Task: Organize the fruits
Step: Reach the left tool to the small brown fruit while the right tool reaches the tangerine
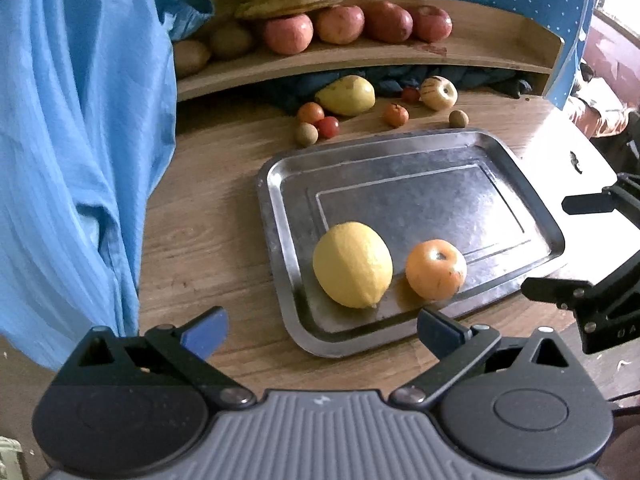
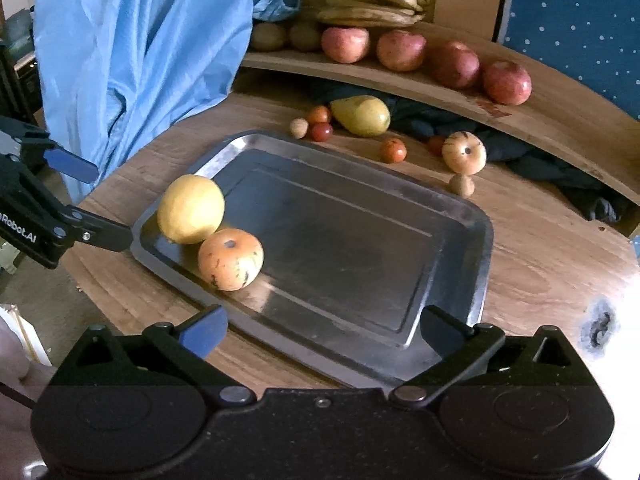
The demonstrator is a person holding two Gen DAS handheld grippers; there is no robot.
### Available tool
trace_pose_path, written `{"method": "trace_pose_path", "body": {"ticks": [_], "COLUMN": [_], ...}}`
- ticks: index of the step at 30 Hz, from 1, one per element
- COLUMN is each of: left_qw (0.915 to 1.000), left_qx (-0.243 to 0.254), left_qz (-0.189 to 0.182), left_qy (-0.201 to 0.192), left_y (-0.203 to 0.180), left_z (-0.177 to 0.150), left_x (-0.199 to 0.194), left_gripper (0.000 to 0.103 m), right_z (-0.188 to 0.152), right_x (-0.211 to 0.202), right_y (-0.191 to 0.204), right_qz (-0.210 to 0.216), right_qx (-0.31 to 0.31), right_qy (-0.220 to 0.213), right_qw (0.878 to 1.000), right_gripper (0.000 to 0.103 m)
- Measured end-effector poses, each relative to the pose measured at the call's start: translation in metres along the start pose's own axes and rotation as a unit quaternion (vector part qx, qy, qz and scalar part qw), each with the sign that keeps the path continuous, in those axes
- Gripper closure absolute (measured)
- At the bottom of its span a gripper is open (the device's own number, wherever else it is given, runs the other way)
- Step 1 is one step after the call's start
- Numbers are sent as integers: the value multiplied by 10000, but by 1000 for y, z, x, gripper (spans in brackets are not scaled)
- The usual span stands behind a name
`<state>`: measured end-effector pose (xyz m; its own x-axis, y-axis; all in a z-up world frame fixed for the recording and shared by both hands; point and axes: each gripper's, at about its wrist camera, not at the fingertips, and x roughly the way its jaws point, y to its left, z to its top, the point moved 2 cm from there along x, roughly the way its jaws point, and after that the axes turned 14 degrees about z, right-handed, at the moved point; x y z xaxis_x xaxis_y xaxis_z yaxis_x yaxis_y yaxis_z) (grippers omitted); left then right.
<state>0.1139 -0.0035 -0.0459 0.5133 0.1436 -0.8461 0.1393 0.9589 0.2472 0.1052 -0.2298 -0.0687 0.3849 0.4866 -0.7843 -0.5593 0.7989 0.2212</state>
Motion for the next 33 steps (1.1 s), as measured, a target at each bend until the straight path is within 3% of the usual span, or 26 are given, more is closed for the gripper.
{"method": "trace_pose_path", "body": {"ticks": [18,24,33], "left_qw": [9997,9994,9991], "left_qx": [60,-50,-332], "left_qz": [67,12,-90], "left_qy": [-208,-349,-264], "left_y": [25,29,32], "left_z": [59,79,101], "left_x": [25,42,68], "left_gripper": [0,0,0], "right_z": [38,57,81], "right_x": [15,23,37], "right_y": [-16,-22,-27], "right_qz": [-181,-297,-393], "right_qx": [227,320,414], "right_qy": [-204,-289,-372], "right_qw": [9994,9986,9977], "right_gripper": [1,1,1]}}
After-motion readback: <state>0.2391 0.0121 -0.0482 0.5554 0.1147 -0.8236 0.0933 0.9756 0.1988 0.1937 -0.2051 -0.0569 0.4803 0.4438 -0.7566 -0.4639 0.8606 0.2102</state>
